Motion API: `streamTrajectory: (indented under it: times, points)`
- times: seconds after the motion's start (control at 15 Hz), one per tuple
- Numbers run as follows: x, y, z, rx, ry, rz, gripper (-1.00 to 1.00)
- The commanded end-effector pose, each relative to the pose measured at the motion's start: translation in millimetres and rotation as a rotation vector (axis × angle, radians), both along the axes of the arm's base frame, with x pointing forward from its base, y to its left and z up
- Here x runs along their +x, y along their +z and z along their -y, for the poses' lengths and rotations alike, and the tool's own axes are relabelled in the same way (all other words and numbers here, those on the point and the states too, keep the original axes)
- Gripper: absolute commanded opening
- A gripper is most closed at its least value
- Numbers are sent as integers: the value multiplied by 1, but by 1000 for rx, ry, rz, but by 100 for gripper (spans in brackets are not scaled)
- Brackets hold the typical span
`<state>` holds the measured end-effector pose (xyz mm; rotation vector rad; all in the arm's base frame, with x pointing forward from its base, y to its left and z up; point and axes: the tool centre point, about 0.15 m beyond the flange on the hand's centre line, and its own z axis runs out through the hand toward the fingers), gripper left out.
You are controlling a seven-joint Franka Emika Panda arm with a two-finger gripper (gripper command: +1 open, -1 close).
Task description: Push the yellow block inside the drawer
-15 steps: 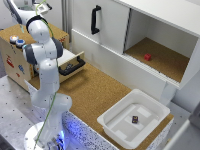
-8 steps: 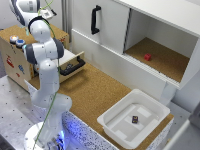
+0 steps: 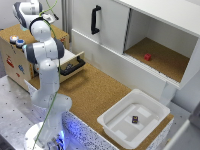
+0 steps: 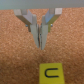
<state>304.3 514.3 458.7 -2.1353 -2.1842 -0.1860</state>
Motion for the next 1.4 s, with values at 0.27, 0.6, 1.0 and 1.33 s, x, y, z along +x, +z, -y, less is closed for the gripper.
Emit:
streamTrajectory:
  times: [0.27, 0.6, 1.0, 1.33]
  points:
    - [1, -15, 33, -24, 52, -24, -100]
    - [-2, -23, 49, -55, 48, -27, -100]
    - [5, -19, 73, -76, 28, -12, -100]
    - [5, -16, 95, -61, -14, -19, -100]
